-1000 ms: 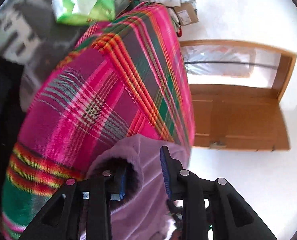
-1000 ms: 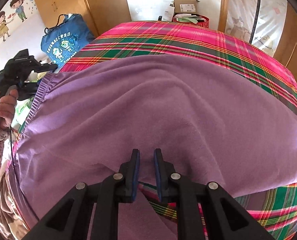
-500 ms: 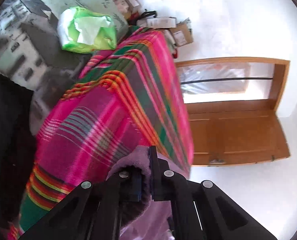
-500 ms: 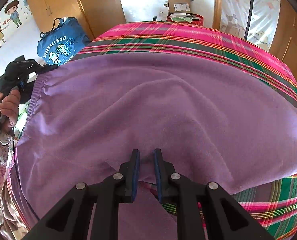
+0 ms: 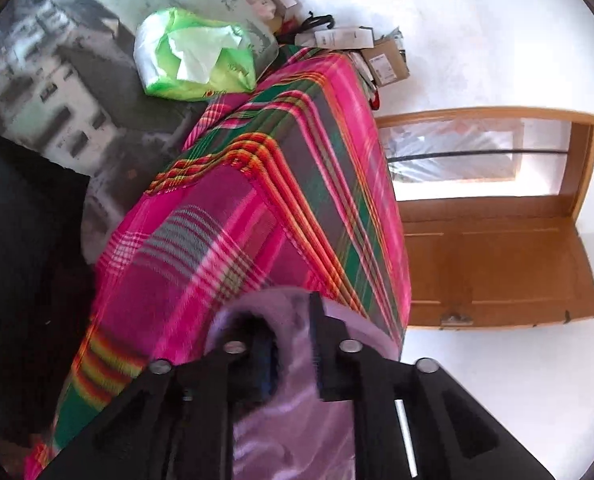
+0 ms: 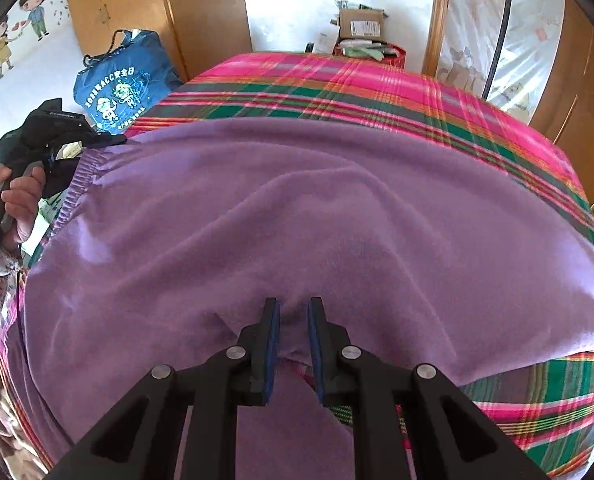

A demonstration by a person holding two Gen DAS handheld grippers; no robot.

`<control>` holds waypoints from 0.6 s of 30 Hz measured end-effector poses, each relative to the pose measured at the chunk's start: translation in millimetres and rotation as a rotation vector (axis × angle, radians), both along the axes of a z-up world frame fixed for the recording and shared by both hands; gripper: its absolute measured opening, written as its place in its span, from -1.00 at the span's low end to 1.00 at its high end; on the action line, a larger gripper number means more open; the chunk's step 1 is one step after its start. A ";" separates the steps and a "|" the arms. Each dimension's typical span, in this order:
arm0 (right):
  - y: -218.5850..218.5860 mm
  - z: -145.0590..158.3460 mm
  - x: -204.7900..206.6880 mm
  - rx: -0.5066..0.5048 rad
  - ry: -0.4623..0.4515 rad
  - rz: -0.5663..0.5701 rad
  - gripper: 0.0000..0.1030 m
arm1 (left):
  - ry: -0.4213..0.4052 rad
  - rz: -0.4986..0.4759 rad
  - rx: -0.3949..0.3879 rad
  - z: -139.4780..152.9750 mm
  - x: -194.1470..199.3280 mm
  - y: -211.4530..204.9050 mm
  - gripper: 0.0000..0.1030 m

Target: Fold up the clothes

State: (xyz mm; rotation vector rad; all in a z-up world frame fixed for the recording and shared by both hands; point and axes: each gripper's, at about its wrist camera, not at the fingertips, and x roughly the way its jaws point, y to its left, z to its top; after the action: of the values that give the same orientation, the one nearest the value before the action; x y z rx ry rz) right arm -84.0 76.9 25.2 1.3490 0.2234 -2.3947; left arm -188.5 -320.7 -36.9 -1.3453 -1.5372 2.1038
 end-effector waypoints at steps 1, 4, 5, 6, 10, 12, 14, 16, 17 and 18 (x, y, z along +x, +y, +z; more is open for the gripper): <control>2.6 3.9 3.0 -0.007 0.009 -0.002 -0.70 | 0.006 0.002 -0.015 6.4 5.7 -1.1 -0.59; 13.4 17.4 12.9 -0.029 0.040 -0.012 -0.62 | 0.023 0.012 -0.062 26.7 28.0 -7.1 -0.58; 18.0 22.9 18.2 -0.036 0.051 -0.019 -0.62 | 0.030 0.015 -0.072 33.3 37.9 -9.7 -0.58; 22.8 28.6 23.7 -0.043 0.063 -0.027 -0.62 | 0.036 0.017 -0.082 40.0 47.8 -12.3 -0.58; 38.4 49.1 46.4 -0.066 0.101 -0.042 -0.62 | 0.035 0.020 -0.129 59.4 91.1 -19.2 -0.48; 44.2 62.3 61.5 -0.061 0.139 -0.039 -0.62 | 0.022 0.014 -0.172 67.3 114.5 -21.4 -0.47; 51.2 75.9 77.0 -0.059 0.176 -0.039 -0.62 | -0.002 0.016 -0.216 71.7 139.7 -21.3 -0.47; 59.7 90.2 93.0 -0.076 0.210 -0.039 -0.61 | -0.037 0.009 -0.240 68.6 164.1 -14.9 -0.32; 62.4 95.2 99.5 -0.085 0.225 -0.034 -0.59 | -0.060 -0.001 -0.253 65.5 176.0 -10.1 -0.22; 64.0 100.6 108.8 -0.098 0.242 -0.026 -0.54 | -0.072 -0.010 -0.259 60.8 187.6 -3.8 -0.22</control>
State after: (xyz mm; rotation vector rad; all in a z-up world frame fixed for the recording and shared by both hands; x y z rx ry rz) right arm 24.7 140.9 125.8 1.0243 0.1509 -2.5533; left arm -0.9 -324.5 23.9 -1.5231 -1.3131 2.3364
